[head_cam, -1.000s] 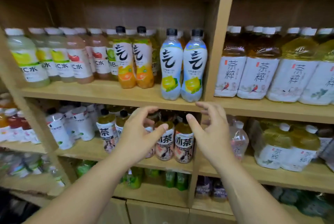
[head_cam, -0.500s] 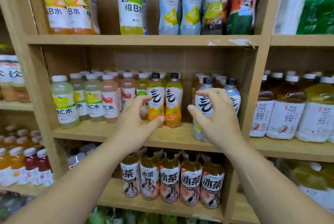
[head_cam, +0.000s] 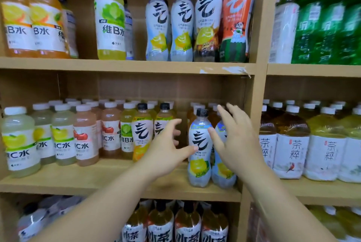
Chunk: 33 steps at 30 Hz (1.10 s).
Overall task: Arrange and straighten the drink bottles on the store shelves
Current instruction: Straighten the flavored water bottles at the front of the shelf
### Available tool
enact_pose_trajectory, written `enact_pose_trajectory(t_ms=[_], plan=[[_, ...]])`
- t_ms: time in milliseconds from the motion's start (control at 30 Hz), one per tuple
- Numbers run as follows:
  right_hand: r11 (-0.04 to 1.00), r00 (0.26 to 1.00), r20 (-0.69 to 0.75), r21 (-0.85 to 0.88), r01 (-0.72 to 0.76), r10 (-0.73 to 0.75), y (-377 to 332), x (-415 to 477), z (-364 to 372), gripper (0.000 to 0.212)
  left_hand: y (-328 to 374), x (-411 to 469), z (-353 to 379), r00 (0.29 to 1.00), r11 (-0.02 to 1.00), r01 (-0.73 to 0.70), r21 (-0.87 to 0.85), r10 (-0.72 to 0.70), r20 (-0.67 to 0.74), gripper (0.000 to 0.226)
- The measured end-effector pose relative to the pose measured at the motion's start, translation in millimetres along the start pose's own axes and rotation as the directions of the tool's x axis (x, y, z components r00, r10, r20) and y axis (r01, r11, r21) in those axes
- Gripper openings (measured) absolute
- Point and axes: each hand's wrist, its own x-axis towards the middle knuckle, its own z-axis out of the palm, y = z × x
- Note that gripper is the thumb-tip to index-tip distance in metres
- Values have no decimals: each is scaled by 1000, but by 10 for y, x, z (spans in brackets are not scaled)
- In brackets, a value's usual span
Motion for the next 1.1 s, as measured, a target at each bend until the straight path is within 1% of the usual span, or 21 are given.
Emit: enact_pose_trajectory(t_ms=[100, 167, 267, 333, 433, 500, 600, 733, 800, 900, 1000, 1100], plan=[[999, 996, -83, 44, 23, -20, 50, -43, 121, 49, -89, 71, 223, 1000, 998, 11, -68, -9, 28, 99], [996, 995, -101, 81, 22, -14, 50, -69, 179, 49, -130, 92, 325, 998, 996, 2, -85, 3, 56, 95], [997, 993, -121, 79, -2, 12, 44, -139, 218, 60, -169, 105, 417, 997, 992, -17, -128, 26, 66, 79], [992, 992, -96, 105, -67, 77, 13, -207, 206, 69, -208, 117, 448, 998, 989, -18, -144, 26, 53, 68], [986, 986, -72, 93, -140, 147, -54, -258, 194, 73, -254, 115, 469, 997, 986, -17, -165, 30, 73, 57], [975, 979, -11, 92, -203, 205, -94, -279, 196, 79, -279, 96, 471, 997, 982, -33, -186, 46, 67, 55], [938, 939, 138, 103, -330, 315, -129, -417, 233, 90, -348, 49, 444, 997, 970, -56, -235, 65, 33, 57], [911, 907, 164, 82, -404, 387, -127, -590, 297, 95, -434, 3, 316, 997, 968, -68, -242, 71, 1, 56], [903, 898, 169, 78, -423, 406, -120, -607, 312, 96, -458, -12, 247, 998, 971, -58, -232, 62, 12, 57], [909, 907, 174, 103, -403, 382, -132, -634, 317, 92, -464, -59, 199, 997, 972, -55, -229, 66, 37, 58], [892, 905, 180, 179, -416, 386, -196, -690, 319, 84, -421, -139, 192, 993, 967, -99, -236, 110, 34, 61], [880, 910, 161, 236, -412, 383, -304, -731, 267, 83, -309, -234, 86, 988, 955, -147, -258, 154, 10, 63]])
